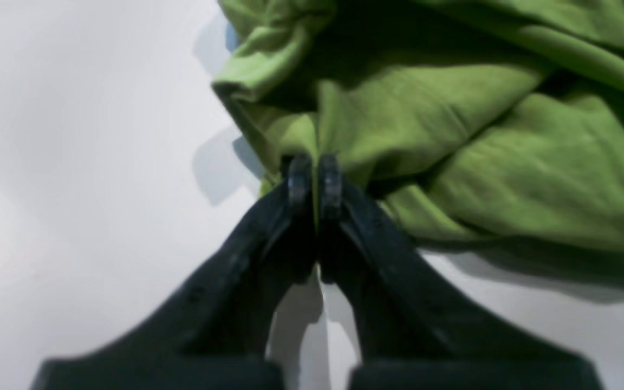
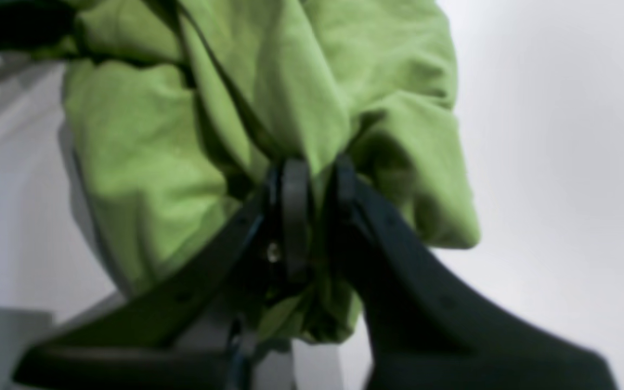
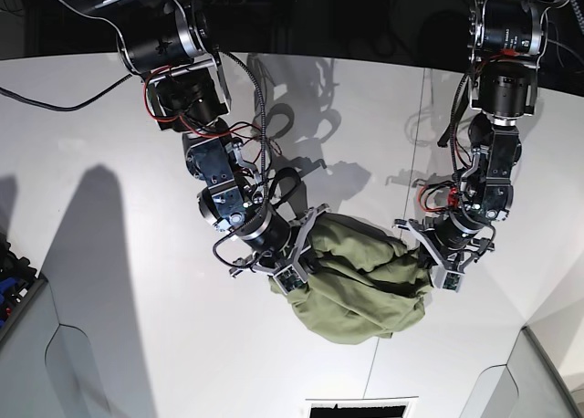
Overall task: Layout the t-shirt on the table in an organized manner, then fold the t-shirt properly
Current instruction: 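Grasp the green t-shirt bunch with both grippers, then lift the shirt with both grippers and shake it open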
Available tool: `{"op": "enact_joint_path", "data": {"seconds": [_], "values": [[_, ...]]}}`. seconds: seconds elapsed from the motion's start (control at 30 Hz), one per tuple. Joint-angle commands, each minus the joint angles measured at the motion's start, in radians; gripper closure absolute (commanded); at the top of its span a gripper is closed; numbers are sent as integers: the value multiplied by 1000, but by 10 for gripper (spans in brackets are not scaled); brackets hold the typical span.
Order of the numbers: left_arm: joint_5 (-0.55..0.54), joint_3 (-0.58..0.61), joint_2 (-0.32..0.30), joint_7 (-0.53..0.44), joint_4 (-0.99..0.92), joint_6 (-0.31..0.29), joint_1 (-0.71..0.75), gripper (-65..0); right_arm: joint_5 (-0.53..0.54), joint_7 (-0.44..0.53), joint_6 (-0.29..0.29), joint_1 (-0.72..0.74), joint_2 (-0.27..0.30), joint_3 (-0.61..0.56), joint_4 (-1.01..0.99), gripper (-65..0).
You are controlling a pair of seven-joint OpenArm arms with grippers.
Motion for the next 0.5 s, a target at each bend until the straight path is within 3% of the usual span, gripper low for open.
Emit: {"op": "enact_joint_path", "data": {"seconds": [0.0, 0.17, 0.33, 0.47], "values": [[-7, -5, -25, -25, 39, 2, -29, 0, 6, 30, -2, 30, -3, -1, 45, 0], [-14, -5, -77, 11, 174, 5, -28, 0, 17, -39, 11, 27, 15, 4, 193, 0], [-71, -6, -133, 43, 290, 11, -28, 0, 103, -179, 11, 27, 32, 56, 375, 0], [-70, -9, -179, 55, 372, 85, -28, 0, 182, -270, 13, 27, 32, 156, 485, 0]]}}
